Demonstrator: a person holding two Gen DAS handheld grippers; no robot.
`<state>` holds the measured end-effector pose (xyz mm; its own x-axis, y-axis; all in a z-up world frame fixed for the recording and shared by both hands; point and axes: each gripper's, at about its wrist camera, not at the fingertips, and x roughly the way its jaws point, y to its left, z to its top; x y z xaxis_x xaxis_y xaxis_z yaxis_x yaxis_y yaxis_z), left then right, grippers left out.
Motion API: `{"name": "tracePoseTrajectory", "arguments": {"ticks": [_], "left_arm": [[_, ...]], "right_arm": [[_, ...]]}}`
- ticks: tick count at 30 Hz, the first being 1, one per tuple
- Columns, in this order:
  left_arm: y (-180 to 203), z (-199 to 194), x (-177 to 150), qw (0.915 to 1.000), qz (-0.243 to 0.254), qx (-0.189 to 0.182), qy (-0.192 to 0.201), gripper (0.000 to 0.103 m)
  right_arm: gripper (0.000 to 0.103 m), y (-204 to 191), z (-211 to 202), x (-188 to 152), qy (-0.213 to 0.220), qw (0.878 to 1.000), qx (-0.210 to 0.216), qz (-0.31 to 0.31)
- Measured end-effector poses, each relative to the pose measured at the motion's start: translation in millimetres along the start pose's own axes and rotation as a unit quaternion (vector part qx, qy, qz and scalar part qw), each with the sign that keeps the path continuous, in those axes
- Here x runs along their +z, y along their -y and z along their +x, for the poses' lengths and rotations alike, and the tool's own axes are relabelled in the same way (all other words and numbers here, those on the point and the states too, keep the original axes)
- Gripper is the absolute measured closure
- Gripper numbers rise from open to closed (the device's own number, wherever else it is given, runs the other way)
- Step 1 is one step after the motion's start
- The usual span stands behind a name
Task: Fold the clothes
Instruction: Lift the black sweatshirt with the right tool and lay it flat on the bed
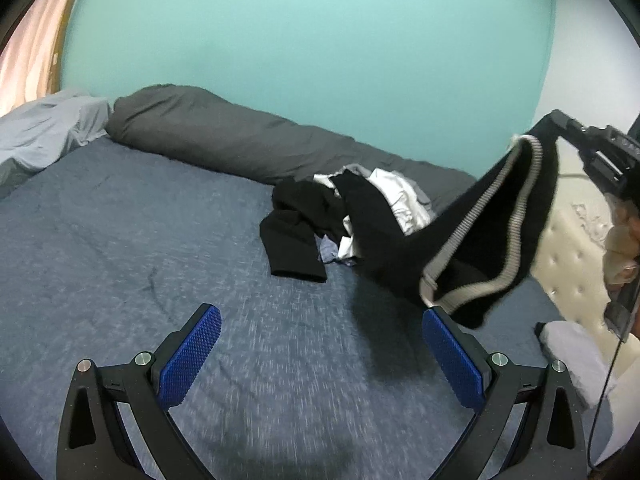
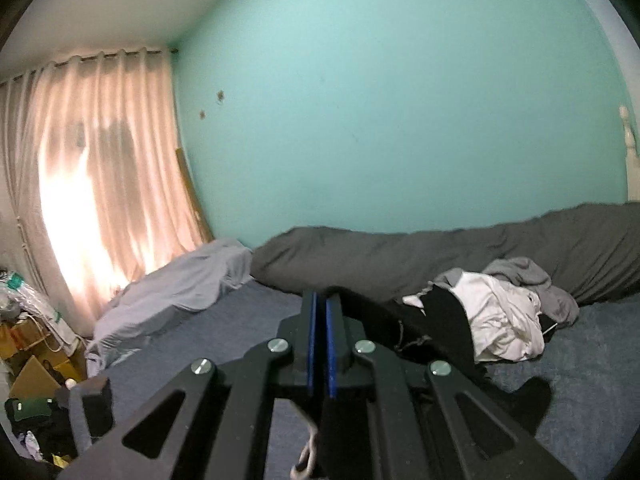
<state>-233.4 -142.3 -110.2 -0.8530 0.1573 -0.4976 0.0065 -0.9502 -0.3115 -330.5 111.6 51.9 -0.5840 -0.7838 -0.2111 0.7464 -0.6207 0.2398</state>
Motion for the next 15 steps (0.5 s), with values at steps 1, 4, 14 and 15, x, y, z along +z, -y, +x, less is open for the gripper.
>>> {"name": "tracePoseTrajectory", "arguments": {"ticks": [1, 4, 14, 15], "left_arm": [[0.0, -12.9, -1.3, 1.0000, -0.003, -0.003, 0.001, 0.000], [-0.1, -45.9, -8.7, 0.9998, -0.013, -0.012, -0.003, 0.000], [-16.5, -92.8, -42.6, 0.9992, -0.033, -0.014, -0.017, 0.000], [-20.2, -93.4, -48.1, 0.9991, -0.036, -0.015, -0.018, 0.000]], "right_arm": [[0.099, -12.9, -13.6, 5.2, 0.005, 1.000, 0.005, 0.000], [0.099, -46.3, -41.8, 16.8, 0.009, 1.000, 0.014, -0.009], [0.099, -94.2, -52.4, -22.2, -0.060, 0.998, 0.028, -0.012], [0.099, -92.4, -48.6, -30.6, -0.068, 0.997, 0.027, -0.007]]}}
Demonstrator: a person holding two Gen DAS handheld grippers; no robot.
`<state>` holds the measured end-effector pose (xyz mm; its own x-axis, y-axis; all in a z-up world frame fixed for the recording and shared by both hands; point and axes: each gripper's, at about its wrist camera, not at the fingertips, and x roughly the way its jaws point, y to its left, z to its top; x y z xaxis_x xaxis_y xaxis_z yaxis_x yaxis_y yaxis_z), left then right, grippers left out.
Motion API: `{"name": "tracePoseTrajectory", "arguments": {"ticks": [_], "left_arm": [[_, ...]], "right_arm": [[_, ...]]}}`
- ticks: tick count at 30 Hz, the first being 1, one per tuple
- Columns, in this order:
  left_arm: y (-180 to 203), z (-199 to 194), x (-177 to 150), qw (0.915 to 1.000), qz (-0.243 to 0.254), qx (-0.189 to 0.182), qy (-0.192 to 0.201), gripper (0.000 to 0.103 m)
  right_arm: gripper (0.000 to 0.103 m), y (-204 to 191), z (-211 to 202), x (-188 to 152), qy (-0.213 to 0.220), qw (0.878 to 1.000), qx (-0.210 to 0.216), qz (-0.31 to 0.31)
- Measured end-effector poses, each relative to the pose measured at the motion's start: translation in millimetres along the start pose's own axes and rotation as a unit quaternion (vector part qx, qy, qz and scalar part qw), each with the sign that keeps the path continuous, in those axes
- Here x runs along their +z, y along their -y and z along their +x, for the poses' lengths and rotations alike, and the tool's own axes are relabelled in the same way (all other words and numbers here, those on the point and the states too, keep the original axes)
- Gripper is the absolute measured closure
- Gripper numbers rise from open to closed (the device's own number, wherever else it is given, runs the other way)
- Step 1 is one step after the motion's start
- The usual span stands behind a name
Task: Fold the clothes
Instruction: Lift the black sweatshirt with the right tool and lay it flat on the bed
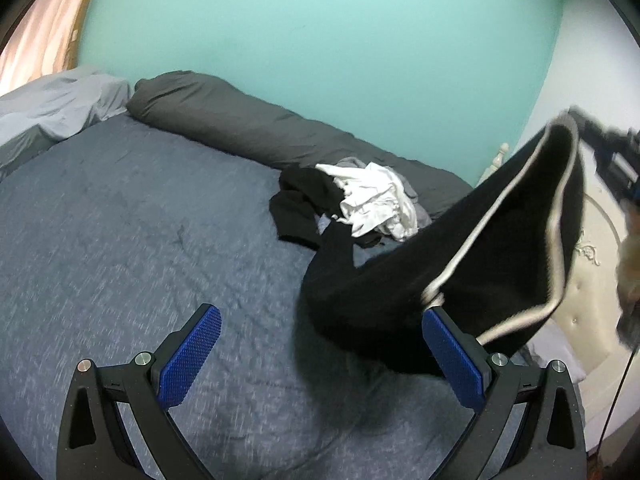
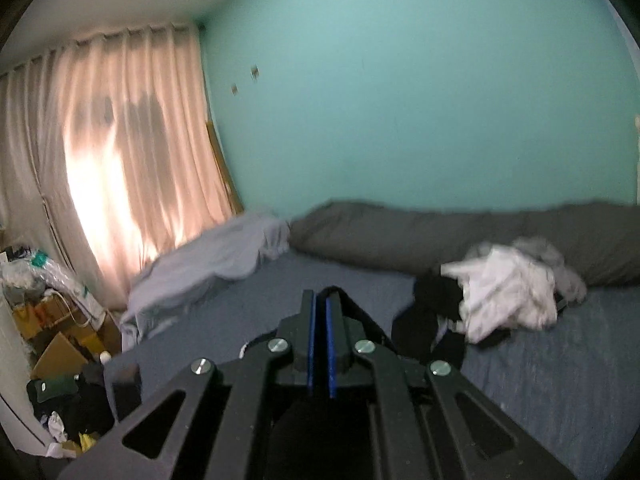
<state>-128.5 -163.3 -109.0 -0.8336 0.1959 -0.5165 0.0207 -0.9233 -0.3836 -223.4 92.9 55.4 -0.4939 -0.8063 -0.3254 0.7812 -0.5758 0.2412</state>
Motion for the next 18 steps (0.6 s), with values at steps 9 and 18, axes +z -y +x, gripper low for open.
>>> {"name": "tracePoseTrajectory", "arguments": {"ticks": [9, 18], "left_arm": [[-30.3, 23.7, -37.6, 0.9994, -0.026, 0.020, -0.012, 0.000], [-38.8, 65.6, -74.6, 0.9983, -0.041, 0.004, -0.042, 0.000]], "right_arm": [[0.098, 43.6, 64.1, -131.8, -0.115, 0.992, -0.017, 0.054], [0.095, 112.8, 95.9, -222.9, -0.165, 0.973, -0.057, 0.154]]}}
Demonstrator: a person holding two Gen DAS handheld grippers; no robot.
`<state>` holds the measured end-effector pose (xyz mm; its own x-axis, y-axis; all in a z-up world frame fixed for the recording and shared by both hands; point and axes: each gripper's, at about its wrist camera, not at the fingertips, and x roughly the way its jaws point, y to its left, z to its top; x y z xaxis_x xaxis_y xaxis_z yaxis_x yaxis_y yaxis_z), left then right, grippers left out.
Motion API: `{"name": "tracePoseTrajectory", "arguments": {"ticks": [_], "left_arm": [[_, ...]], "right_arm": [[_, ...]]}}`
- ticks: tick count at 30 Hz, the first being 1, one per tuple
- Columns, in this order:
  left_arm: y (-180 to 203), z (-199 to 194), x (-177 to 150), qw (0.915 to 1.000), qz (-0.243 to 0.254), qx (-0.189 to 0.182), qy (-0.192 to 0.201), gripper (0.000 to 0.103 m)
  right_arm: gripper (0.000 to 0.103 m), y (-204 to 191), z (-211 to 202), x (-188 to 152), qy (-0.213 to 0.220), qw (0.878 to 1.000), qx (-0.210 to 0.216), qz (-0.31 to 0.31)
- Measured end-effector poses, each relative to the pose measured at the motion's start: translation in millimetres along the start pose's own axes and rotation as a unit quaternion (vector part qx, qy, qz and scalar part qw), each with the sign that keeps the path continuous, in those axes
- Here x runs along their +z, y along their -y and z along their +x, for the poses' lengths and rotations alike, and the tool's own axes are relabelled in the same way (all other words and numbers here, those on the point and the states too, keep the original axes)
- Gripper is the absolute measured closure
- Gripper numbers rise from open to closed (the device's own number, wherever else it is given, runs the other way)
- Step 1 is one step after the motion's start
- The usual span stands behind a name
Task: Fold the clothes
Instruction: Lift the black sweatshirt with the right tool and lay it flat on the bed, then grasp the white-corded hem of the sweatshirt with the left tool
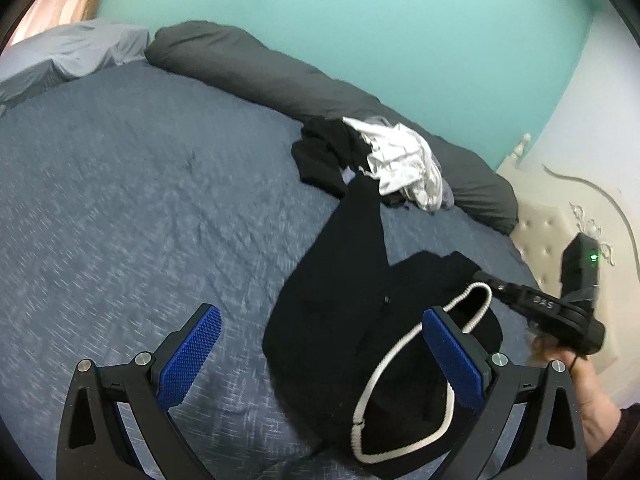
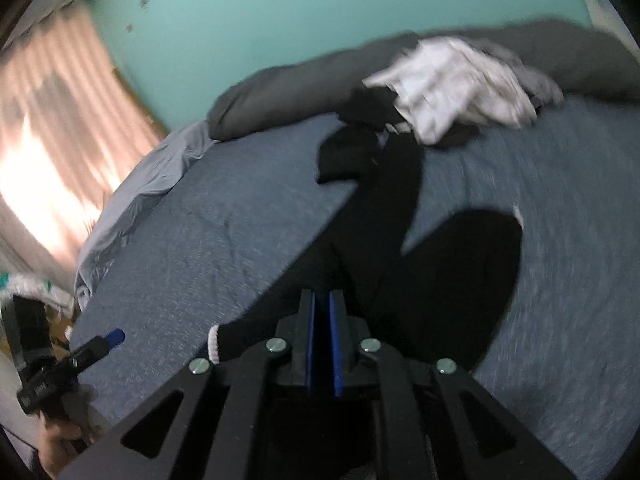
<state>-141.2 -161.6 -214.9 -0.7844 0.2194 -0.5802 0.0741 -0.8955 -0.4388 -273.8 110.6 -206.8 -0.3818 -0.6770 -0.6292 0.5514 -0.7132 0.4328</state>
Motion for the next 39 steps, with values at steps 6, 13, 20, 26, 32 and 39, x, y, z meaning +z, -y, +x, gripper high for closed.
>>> {"name": "tracePoseTrajectory", "arguments": {"ticks": [6, 13, 20, 26, 32, 39], "left_arm": [[-5.3, 23.9, -15.6, 0.9996, -0.002, -0.004, -0.026, 0.000], [0.6, 25.1, -21.9, 0.9994, 0.010, -0.004, -0.032, 0.000], [20.9, 27.6, -28.6, 0.9986, 0.031, -0.009, -0.042, 0.000], [50.2, 34.8, -29.3, 0.9969, 0.053, -0.029, -0.050, 0.001], [67.1, 42.9, -31.8, 0.9956, 0.063, -0.033, -0.061, 0.001], [78.8, 38.3, -27.8, 0.9950, 0.070, -0.039, -0.059, 0.001]], "right_arm": [[0.086, 15.9, -12.7, -30.5, 0.039, 0.999, -0.002, 0.015], [0.064, 24.3, -44.4, -60.9, 0.093, 0.995, 0.004, 0.048], [0.056, 31.9, -55.8, -85.5, 0.102, 0.994, -0.001, 0.047], [0.053, 59.4, -61.2, -90.3, 0.108, 0.991, -0.028, 0.079], [0.053, 77.8, -65.5, -91.8, 0.111, 0.988, -0.031, 0.101], [0.053, 80.8, -55.6, -92.6, 0.095, 0.989, -0.020, 0.111]]}}
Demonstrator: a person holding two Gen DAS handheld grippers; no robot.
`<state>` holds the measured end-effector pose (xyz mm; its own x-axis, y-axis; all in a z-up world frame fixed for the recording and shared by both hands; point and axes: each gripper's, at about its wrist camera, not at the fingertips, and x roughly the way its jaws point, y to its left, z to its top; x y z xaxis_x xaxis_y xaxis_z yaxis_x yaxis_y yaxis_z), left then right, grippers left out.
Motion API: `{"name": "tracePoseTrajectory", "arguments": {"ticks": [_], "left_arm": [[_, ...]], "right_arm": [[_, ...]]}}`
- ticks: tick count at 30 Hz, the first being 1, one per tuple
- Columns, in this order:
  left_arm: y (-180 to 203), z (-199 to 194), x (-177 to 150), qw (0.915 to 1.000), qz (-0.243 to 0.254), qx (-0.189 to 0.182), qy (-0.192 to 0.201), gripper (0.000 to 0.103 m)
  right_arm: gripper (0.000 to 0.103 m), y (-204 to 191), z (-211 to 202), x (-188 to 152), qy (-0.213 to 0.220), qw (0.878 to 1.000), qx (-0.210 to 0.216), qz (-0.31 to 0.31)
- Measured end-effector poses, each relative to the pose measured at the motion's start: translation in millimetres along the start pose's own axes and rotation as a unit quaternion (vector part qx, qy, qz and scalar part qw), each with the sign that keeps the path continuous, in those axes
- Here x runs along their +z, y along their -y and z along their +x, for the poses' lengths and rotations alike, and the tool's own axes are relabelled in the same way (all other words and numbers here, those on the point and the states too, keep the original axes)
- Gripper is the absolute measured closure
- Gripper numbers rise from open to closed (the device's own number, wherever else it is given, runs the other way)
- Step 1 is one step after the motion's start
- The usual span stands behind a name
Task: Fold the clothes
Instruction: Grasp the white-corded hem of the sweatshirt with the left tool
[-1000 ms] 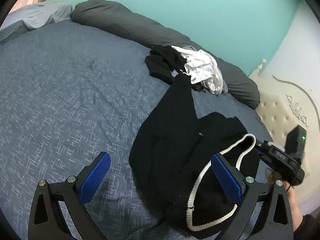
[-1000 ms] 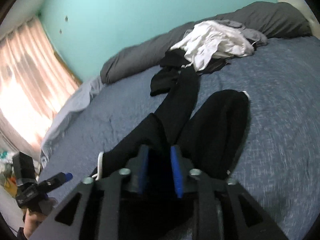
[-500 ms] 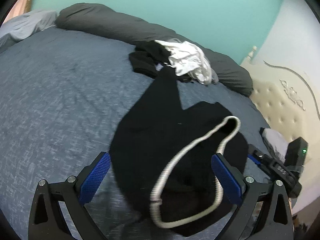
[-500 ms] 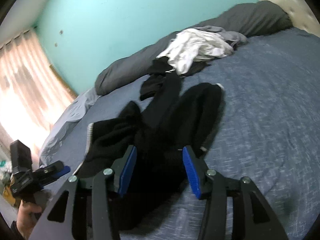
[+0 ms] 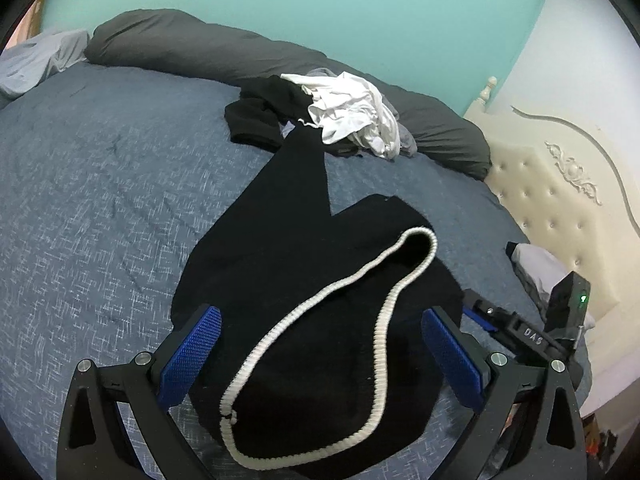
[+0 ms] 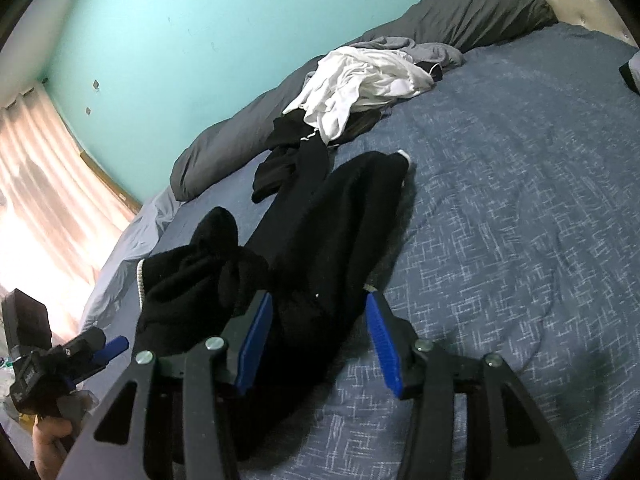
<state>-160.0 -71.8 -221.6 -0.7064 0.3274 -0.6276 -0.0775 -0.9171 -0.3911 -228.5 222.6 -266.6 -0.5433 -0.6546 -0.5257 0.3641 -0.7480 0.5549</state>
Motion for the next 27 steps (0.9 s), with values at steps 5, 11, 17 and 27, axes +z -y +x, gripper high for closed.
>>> {"name": "tracePoseTrajectory", "arguments": {"ticks": [5, 11, 17, 27], "left_arm": [[15.8, 2.1, 6.0, 0.9999, 0.006, -0.009, -0.007, 0.003], [36.9, 15.7, 16.4, 0.9994, 0.015, -0.012, -0.028, 0.015], [52.5, 37.6, 21.7, 0.9977, 0.025, -0.013, -0.062, 0.035], [67.8, 61.5, 27.3, 0.9946, 0.047, -0.007, -0.092, 0.048]], "right_arm": [[0.053, -0.3, -5.3, 2.1, 0.008, 1.000, -0.001, -0.009], [0.053, 8.1, -15.0, 9.2, 0.023, 1.000, 0.008, 0.014], [0.053, 11.3, -19.3, 14.1, 0.028, 0.999, 0.011, 0.020], [0.053, 15.3, -23.3, 18.1, 0.030, 0.999, 0.021, 0.032]]}}
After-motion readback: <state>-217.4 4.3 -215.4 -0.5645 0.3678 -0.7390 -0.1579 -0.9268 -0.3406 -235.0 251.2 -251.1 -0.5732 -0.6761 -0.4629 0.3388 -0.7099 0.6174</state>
